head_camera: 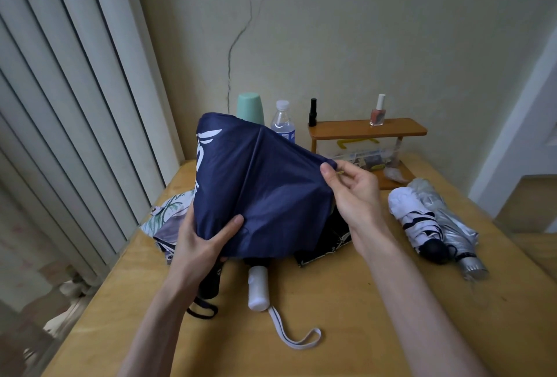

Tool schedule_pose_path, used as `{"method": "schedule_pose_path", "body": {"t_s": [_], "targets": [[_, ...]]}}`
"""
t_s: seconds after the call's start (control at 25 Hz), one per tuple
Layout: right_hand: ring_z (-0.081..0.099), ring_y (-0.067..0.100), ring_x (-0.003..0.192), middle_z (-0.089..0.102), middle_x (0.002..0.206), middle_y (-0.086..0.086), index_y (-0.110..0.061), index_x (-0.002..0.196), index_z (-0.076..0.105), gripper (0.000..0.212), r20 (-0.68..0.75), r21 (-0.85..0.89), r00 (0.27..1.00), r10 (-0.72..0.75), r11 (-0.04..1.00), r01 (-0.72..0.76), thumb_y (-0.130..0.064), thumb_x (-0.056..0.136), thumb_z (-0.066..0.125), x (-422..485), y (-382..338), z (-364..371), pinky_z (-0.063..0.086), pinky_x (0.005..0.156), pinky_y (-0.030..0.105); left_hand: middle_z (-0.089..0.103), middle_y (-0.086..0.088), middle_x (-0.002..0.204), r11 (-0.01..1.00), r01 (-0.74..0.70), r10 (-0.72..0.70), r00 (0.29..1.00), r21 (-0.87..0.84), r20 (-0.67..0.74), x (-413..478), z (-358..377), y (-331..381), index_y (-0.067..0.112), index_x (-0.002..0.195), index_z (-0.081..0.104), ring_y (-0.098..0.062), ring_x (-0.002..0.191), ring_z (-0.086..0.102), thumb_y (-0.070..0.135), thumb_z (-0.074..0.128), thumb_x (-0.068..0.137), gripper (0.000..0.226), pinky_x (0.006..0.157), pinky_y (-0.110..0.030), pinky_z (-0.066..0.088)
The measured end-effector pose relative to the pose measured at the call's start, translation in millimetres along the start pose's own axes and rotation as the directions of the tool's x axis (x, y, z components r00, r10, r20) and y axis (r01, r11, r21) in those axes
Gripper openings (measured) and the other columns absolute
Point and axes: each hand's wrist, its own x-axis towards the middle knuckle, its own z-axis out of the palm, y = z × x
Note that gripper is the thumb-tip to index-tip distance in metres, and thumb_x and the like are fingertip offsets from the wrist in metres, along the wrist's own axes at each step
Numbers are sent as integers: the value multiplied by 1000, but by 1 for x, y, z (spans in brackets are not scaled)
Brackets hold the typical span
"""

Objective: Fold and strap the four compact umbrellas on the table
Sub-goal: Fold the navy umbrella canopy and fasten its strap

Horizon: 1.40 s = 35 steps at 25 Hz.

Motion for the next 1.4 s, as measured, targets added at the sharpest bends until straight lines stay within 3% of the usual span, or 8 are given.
{"method": "schedule_pose_path", "body": {"t_s": [0.12,0.28,0.44,0.6,0.76,1.04,1.2,1.4], "targets": [[74,9,111,79,114,-5,-21,124,74,23,-78,52,997,-19,998,23,-25,101,69,1,3,4,59,96,29,68,15,135,999,-31,31,1000,-16,-2,0,6,-2,41,135,58,-11,125,66,50,97,70,77,110,-51,53],[75,15,99,80,103,1,-18,104,80,20,-159,143,987,-9,989,33,-34,103,67,-4,-5,3,59,87,30,65,31,126,998,-61,61,998,-4,9,-1,10,2,49,124,55,7,118,63,38,87,73,61,111,-34,51],[69,14,118,76,121,-8,-28,121,74,41,-61,226,992,106,970,-90,-58,94,66,-3,-8,4,55,101,36,67,34,125,996,-86,86,996,19,-2,-4,13,2,46,132,56,8,119,63,40,87,73,67,107,-29,50],[72,15,108,77,109,-3,-21,112,73,16,130,-35,984,-119,992,125,-27,97,74,2,-12,-11,58,89,27,62,45,119,992,-95,93,995,82,30,-4,8,6,52,128,51,18,117,58,40,87,72,68,107,-26,48],[76,15,92,80,95,2,-9,94,78,12,337,-239,936,-105,952,193,-21,96,75,9,-18,-35,57,78,21,59,33,131,985,-99,92,994,139,51,-2,-4,8,43,139,49,12,122,58,38,87,71,78,111,-33,49],[74,11,71,80,81,4,-5,88,78,16,242,-289,967,-82,945,152,-17,82,86,10,-21,-43,60,69,20,59,20,140,980,-106,102,994,169,31,1,-10,4,42,144,48,-7,133,57,40,89,73,82,116,-43,47],[78,22,91,81,93,6,-14,102,78,19,166,-184,981,-101,974,132,-18,84,83,10,-15,-37,64,80,28,59,29,135,988,-87,84,996,130,28,1,-7,4,55,133,48,1,128,58,55,95,69,80,113,-39,48],[75,17,109,80,115,1,-21,120,73,35,208,14,974,94,995,-99,-31,88,80,6,-1,-16,59,102,43,63,15,142,993,-88,90,996,83,-22,0,4,2,32,148,52,-6,130,60,41,93,73,86,115,-44,48]]}}
